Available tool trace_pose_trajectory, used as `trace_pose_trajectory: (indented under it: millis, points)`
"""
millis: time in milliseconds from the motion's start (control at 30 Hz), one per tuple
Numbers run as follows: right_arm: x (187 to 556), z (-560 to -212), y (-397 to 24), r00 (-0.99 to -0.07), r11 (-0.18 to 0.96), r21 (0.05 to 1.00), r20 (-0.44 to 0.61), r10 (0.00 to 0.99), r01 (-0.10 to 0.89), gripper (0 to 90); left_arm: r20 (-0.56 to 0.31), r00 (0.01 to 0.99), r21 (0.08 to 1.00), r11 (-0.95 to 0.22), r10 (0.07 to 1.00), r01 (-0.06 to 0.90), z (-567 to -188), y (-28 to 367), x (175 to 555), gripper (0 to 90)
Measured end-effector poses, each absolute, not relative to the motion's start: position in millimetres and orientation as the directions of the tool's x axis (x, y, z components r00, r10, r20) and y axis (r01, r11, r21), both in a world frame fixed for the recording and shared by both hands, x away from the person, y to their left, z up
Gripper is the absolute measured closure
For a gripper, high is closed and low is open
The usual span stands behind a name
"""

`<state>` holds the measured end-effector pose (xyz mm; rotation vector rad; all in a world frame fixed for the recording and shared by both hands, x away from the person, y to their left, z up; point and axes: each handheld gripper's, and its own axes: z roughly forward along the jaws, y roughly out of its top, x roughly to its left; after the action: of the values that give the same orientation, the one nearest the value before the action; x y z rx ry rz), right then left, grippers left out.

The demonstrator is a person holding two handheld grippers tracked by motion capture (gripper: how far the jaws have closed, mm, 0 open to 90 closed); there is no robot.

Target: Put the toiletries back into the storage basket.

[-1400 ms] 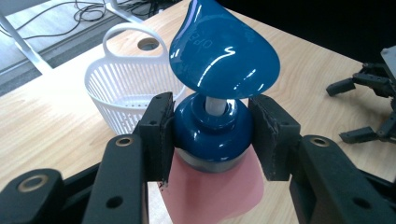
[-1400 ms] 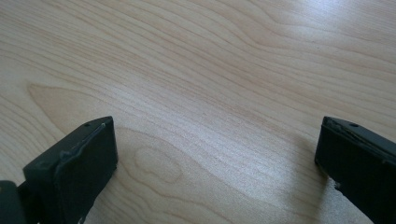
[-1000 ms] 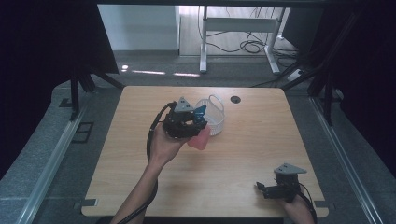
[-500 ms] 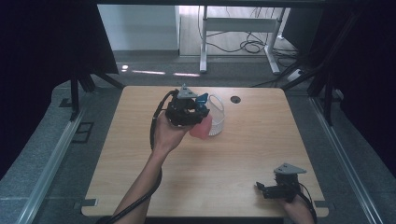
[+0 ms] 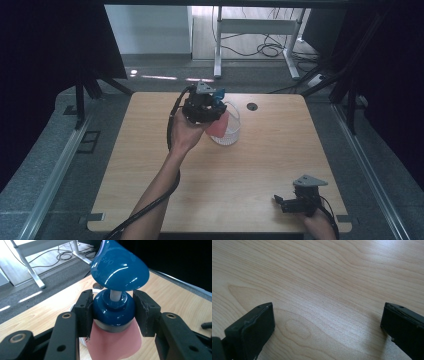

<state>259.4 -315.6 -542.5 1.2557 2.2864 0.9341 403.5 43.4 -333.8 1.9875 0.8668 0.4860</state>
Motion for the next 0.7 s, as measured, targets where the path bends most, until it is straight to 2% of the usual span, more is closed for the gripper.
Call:
trace_pose_trajectory:
  millis: [700]
  points:
    - [259.4, -542.3, -314.8, -0.538, 0.384, 0.699, 0.001, 0.843, 0.603, 0.0, 0.014, 0.640, 0.851, -0.345, 0.768, 0.396, -340.2, 19.9, 437.2, 53.0]
